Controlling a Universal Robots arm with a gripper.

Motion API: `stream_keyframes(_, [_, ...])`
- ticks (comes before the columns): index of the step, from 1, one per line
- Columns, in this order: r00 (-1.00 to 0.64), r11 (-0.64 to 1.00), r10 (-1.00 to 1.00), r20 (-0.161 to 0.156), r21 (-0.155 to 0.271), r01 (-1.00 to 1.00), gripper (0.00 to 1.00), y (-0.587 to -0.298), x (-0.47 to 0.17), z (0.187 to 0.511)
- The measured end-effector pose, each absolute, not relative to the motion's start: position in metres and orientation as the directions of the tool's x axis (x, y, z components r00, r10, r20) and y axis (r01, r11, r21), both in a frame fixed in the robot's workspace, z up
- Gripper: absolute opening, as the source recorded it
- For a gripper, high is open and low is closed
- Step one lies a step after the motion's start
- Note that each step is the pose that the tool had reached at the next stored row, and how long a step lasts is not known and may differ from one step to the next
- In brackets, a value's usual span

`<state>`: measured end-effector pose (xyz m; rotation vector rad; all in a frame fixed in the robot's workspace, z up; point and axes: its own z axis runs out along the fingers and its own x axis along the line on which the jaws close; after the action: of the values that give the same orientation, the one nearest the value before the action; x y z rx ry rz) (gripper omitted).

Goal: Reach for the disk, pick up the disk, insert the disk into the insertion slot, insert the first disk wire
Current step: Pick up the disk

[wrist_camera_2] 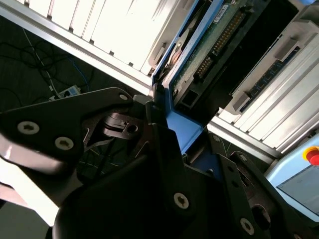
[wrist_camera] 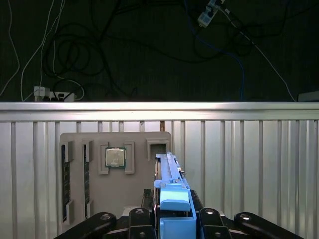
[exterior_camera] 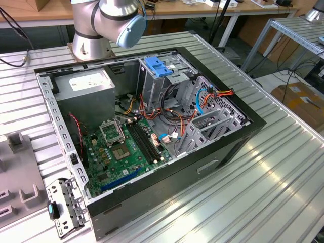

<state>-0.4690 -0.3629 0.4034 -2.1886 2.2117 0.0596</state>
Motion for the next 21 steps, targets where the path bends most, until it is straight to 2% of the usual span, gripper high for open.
stream_keyframes(8, [-0.011,0.010,-0.999,-0.048,0.007,-1.000,0.37,-0.363,-0.469,0.405])
stream_keyframes(21, [-0.011,0.010,-0.999,-0.048,0.006,-1.000,0.37,-0.363,-0.469,0.429])
